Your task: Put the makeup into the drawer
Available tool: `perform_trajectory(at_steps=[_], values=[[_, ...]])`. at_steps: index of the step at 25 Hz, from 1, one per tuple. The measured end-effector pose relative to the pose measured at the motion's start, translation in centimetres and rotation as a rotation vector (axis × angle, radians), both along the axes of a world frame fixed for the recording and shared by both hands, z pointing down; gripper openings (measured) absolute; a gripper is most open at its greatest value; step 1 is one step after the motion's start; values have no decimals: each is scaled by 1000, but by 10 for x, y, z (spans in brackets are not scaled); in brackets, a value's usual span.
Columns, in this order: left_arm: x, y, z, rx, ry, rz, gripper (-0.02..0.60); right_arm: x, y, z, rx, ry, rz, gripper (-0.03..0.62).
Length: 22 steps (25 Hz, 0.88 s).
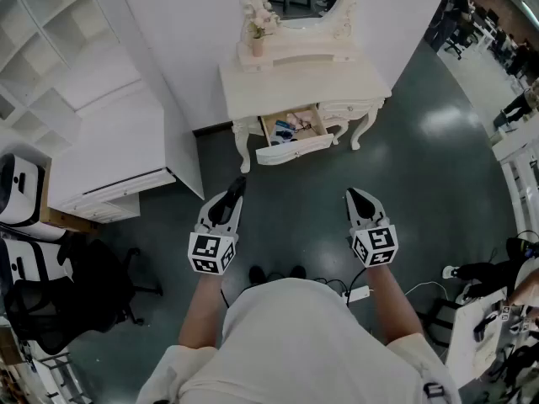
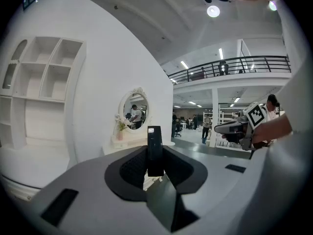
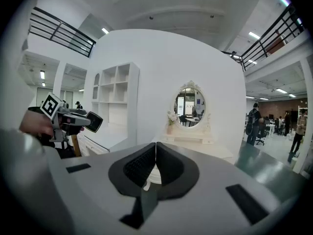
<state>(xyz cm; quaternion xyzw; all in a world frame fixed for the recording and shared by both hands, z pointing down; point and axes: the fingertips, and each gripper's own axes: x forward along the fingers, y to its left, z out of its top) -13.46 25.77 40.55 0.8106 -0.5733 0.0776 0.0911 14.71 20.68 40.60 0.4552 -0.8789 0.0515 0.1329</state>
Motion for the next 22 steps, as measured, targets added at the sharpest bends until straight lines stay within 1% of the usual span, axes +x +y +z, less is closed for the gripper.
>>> perform_trajectory(at_steps=[9, 15, 22], values=[[-2, -7, 1, 2, 7, 3, 100, -3, -5, -1, 0, -1, 3, 29], [-2, -8, 2, 3, 15, 18, 100, -6, -2, 2, -23, -5, 10, 29], [-17, -4, 5, -1, 24, 44, 100, -18, 5, 5, -34, -3, 51, 29]])
